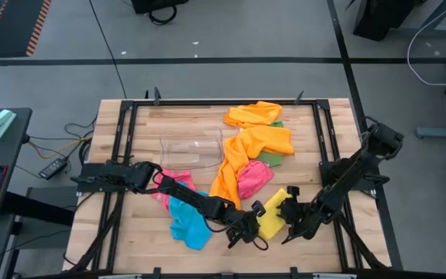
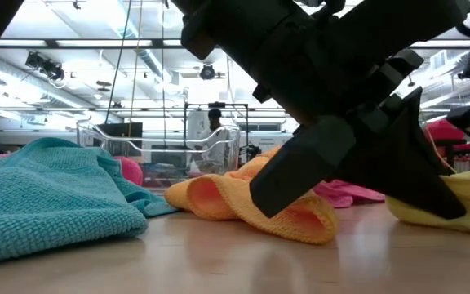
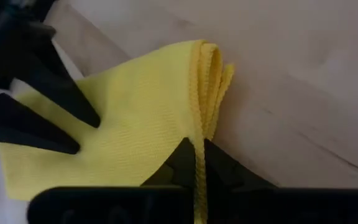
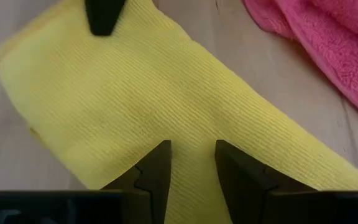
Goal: Fold microfiber towels
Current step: Fold the yellow microfiber cloth
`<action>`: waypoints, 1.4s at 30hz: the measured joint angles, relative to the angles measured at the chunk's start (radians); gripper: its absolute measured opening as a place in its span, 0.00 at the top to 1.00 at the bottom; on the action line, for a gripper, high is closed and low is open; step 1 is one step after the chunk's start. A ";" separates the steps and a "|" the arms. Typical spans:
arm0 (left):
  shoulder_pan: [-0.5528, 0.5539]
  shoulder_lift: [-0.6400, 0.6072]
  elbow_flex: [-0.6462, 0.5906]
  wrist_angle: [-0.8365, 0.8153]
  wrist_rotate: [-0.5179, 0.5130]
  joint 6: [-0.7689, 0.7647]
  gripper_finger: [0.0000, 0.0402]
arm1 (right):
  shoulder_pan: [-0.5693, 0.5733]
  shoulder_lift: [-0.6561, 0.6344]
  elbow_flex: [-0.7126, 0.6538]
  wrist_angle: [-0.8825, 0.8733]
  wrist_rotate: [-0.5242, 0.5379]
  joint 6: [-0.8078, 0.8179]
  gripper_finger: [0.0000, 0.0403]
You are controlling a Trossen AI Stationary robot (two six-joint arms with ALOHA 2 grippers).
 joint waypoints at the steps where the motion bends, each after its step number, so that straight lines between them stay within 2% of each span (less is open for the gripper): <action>1: 0.000 -0.002 0.000 -0.001 0.000 -0.018 0.96 | -0.005 0.012 0.000 0.011 -0.001 0.000 0.67; 5: -0.001 -0.008 0.011 -0.010 0.004 -0.079 0.93 | -0.019 0.059 0.002 0.081 -0.003 -0.005 0.67; 12: 0.010 -0.013 0.108 -0.092 0.007 -0.157 0.97 | -0.025 0.093 0.003 0.155 -0.012 -0.058 0.67; 19: 0.055 -0.015 0.131 -0.053 0.007 -0.189 0.90 | -0.025 0.096 0.002 0.237 -0.067 -0.133 0.67; 24: 0.063 -0.015 0.131 -0.060 0.027 -0.226 0.94 | -0.023 0.093 0.001 0.255 -0.087 -0.161 0.67; 28: 0.045 -0.015 0.131 -0.060 0.031 -0.225 0.96 | -0.021 0.052 -0.002 0.222 -0.083 -0.163 0.67; 35: 0.037 -0.015 0.131 -0.079 0.031 -0.224 0.91 | -0.021 -0.057 -0.002 0.159 0.012 -0.157 0.67; 42: 0.036 -0.015 0.131 -0.090 0.031 -0.224 0.95 | -0.021 -0.149 -0.002 -0.124 0.097 -0.001 0.70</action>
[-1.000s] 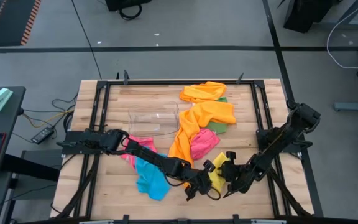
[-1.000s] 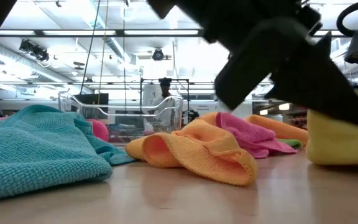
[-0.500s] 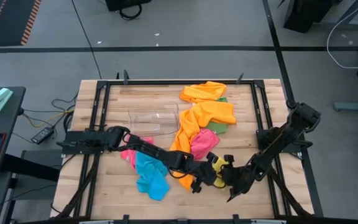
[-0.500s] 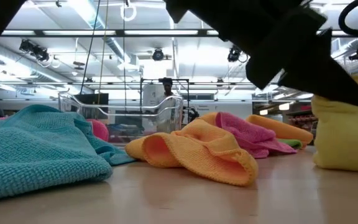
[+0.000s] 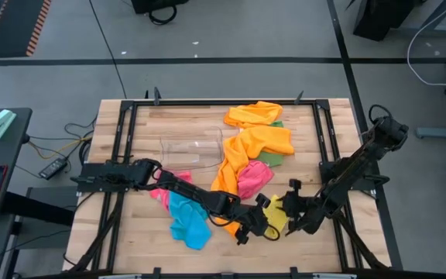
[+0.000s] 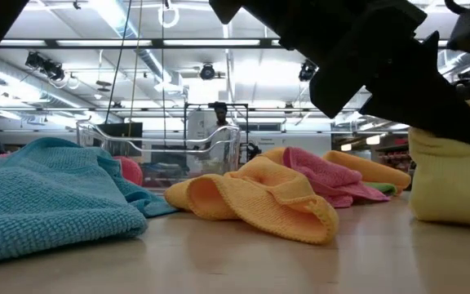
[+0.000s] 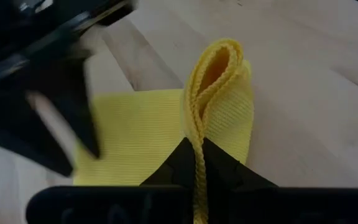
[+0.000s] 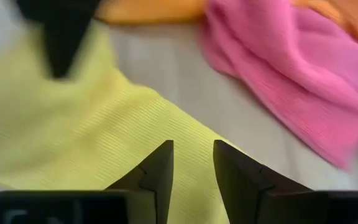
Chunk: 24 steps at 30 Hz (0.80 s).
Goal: Fold microfiber towels
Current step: Fold the yellow microfiber cloth
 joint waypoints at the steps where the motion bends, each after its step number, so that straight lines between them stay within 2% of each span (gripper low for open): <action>1: 0.000 0.000 0.000 0.000 0.001 0.000 0.95 | 0.000 -0.010 0.000 -0.041 0.005 0.028 0.71; 7: 0.000 0.000 0.000 0.001 0.000 0.000 0.91 | 0.000 -0.034 0.001 -0.177 -0.008 0.164 0.72; 13: 0.006 0.000 0.000 0.009 0.000 -0.026 0.94 | -0.001 0.056 0.002 -0.166 -0.062 0.190 0.73; 24: 0.036 -0.002 0.000 0.052 -0.001 -0.077 0.90 | 0.000 0.160 0.005 -0.081 -0.041 0.170 0.73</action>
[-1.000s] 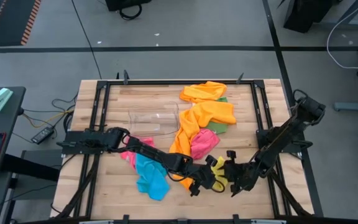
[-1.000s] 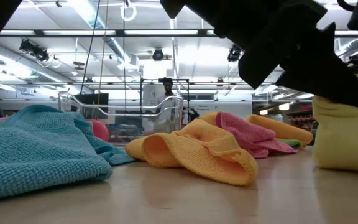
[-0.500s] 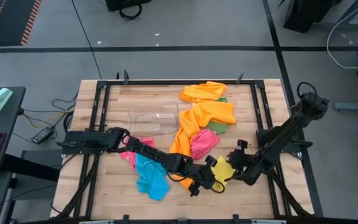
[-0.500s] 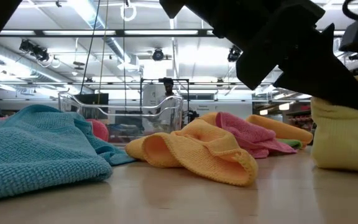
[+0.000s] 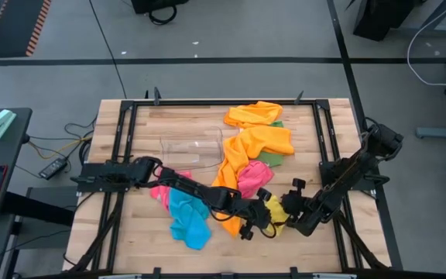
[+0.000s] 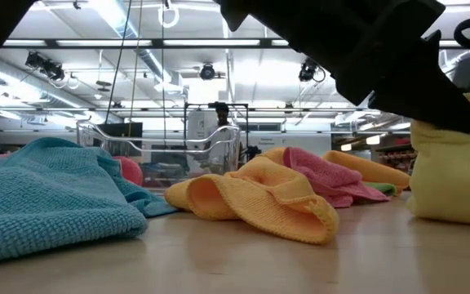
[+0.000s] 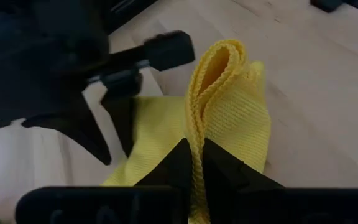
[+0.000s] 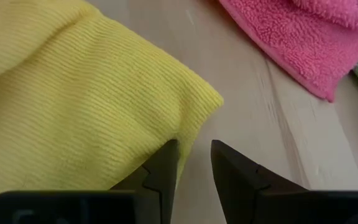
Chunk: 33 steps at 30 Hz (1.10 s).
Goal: Fold microfiber towels
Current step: Fold the yellow microfiber cloth
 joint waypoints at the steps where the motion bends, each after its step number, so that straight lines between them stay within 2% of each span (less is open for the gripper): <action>1: 0.001 0.000 0.000 0.005 0.000 0.000 0.90 | 0.000 0.000 0.000 0.001 -0.001 0.000 0.73; 12: 0.049 0.000 0.000 0.008 0.001 0.003 0.92 | -0.001 0.002 -0.002 0.022 -0.006 -0.011 0.73; 25: 0.081 0.061 0.001 0.099 -0.002 0.063 0.93 | 0.008 0.003 -0.003 0.035 0.001 -0.027 0.73; 33: 0.086 0.089 0.002 0.149 -0.004 0.062 0.87 | 0.008 0.003 -0.003 0.035 0.002 -0.028 0.73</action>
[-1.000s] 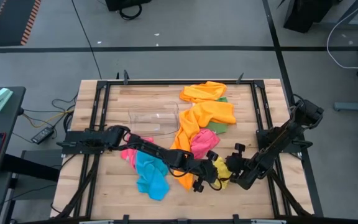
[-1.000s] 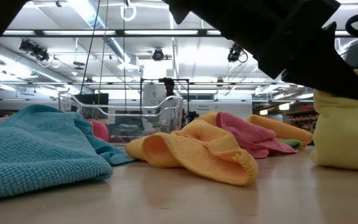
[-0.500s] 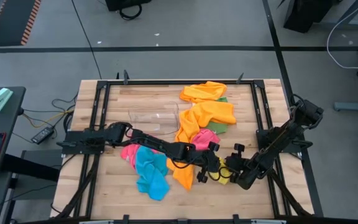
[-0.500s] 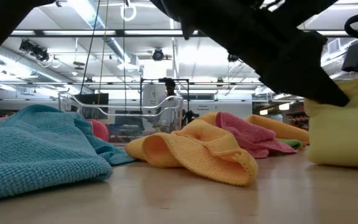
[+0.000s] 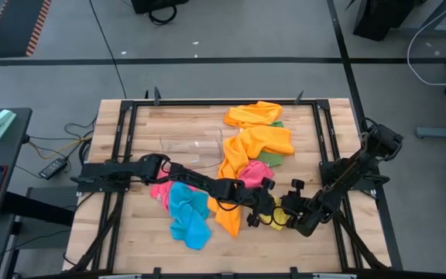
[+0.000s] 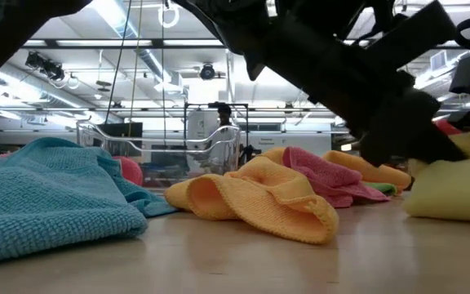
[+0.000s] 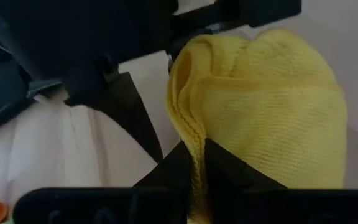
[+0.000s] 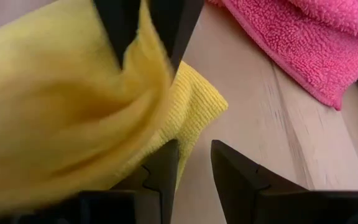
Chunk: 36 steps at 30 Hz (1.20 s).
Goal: Fold microfiber towels
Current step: Fold the yellow microfiber cloth
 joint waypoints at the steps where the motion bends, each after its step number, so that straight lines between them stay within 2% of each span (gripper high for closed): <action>1: 0.000 0.002 0.000 0.004 0.000 -0.003 0.87 | 0.000 0.000 0.000 0.000 0.000 0.000 0.73; 7: 0.001 0.016 0.000 0.060 -0.024 -0.010 0.80 | 0.000 0.000 0.000 0.001 0.001 0.000 0.73; 21: 0.010 0.044 -0.001 0.115 -0.090 0.049 0.54 | 0.000 0.000 -0.001 0.023 -0.003 0.000 0.73; 25: 0.010 0.044 -0.001 0.101 -0.091 0.038 0.52 | 0.000 -0.007 0.011 -0.003 -0.020 -0.011 0.73; 36: 0.010 0.044 -0.001 0.098 -0.091 0.029 0.56 | 0.026 -0.124 0.124 -0.263 -0.181 0.012 0.73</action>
